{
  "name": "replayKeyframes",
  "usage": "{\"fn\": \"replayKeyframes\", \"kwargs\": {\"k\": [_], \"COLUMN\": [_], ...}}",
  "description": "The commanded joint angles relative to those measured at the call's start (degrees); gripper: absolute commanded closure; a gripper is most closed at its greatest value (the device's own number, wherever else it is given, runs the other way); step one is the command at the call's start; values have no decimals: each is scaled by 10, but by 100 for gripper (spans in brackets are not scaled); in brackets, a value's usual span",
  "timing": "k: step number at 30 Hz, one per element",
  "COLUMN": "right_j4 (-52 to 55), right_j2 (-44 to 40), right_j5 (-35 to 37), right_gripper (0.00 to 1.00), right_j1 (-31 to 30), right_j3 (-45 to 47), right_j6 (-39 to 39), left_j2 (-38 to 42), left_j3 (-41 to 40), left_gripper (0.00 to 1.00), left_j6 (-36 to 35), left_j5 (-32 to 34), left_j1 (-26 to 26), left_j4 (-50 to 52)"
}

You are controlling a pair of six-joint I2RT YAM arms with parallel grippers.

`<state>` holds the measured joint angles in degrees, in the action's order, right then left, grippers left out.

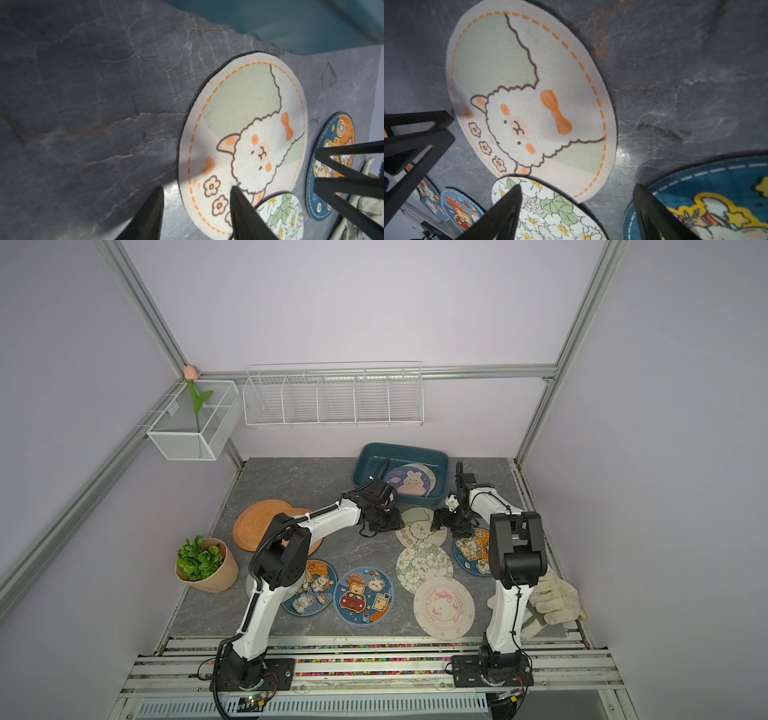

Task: Put the coasters into the storage box
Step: Pick up the coaster from the center of the board.

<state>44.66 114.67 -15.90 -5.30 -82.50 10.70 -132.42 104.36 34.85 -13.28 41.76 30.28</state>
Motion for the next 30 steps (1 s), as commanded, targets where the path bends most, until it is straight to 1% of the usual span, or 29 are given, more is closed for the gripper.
{"fn": "replayKeyframes", "kwargs": {"k": [1, 16, 19, 24, 25, 27, 30], "right_j4": [-7, -20, -20, -22, -22, -25, -27], "right_j2": [17, 46, 49, 53, 53, 50, 46], "right_j5": [-3, -22, -24, -26, -26, -23, -22], "right_gripper": [16, 26, 31, 45, 49, 60, 71], "right_j1": [0, -18, -23, -27, -27, -27, -28], "right_j3": [9, 9, 7, 7, 6, 7, 5], "right_j6": [3, 12, 12, 13, 14, 15, 16], "left_j2": [-18, -32, -33, -35, -36, -35, -35], "left_j3": [26, 37, 37, 40, 41, 41, 40], "left_gripper": [49, 51, 51, 52, 52, 52, 52], "left_j6": [-8, -5, -5, -4, -4, -3, -3], "left_j5": [5, -4, -6, -10, -10, -10, -9], "left_j1": [8, 18, 19, 20, 21, 21, 21], "left_j4": [23, 34, 34, 35, 35, 36, 36]}}
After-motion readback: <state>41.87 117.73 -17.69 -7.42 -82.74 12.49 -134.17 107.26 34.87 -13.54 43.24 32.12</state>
